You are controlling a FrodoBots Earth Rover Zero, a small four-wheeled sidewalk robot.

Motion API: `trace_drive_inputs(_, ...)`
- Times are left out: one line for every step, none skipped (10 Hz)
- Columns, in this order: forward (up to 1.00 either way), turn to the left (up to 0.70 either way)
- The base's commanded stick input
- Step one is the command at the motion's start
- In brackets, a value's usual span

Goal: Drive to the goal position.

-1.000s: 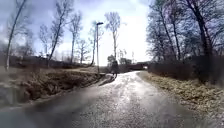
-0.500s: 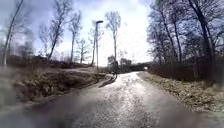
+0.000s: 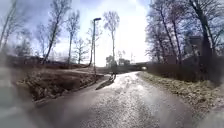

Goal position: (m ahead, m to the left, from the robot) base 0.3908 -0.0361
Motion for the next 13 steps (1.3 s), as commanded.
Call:
trace_drive_inputs(0.85,-0.03)
trace_drive_inputs(0.85,-0.05)
trace_drive_inputs(0.85,-0.06)
trace_drive_inputs(0.85,-0.06)
trace_drive_inputs(0.85,-0.05)
trace_drive_inputs(0.85,-0.04)
trace_drive_inputs(0.85,-0.03)
trace_drive_inputs(0.85,-0.05)
trace_drive_inputs(0.85,-0.06)
trace_drive_inputs(0.85,-0.07)
trace_drive_inputs(0.85,-0.08)
trace_drive_inputs(0.85,-0.09)
trace_drive_inputs(0.85,-0.1)
